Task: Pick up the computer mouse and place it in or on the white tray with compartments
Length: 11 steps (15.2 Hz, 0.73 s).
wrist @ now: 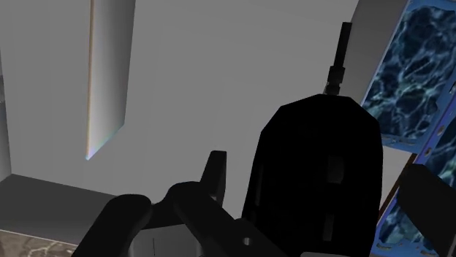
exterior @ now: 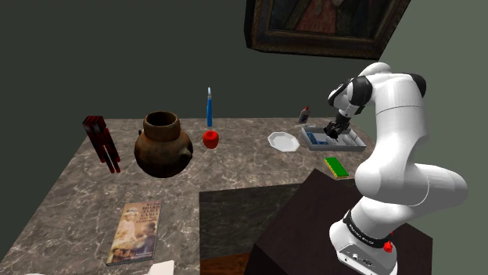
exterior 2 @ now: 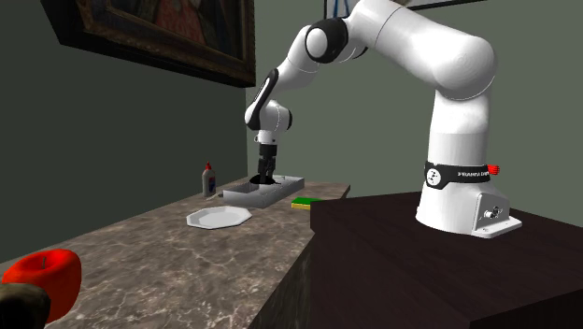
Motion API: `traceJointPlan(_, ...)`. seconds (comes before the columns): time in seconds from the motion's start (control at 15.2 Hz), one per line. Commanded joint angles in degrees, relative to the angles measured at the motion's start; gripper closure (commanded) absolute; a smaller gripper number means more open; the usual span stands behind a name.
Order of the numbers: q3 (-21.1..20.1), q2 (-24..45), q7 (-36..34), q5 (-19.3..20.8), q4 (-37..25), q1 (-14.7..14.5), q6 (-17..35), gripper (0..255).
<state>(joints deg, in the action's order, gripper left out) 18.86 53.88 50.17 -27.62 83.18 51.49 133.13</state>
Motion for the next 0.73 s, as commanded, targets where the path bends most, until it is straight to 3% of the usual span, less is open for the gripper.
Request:
traceJointPlan(0.0, 0.0, 0.1, 0.0, 0.0, 0.0, 0.0, 0.0, 0)
traceJointPlan(0.4, 1.7, -5.6, -0.6, 1.5, 2.1, -0.9, -3.6, 0)
traceJointPlan(0.66, 1.7, -5.6, -0.6, 1.5, 2.1, -0.9, -3.6, 0)
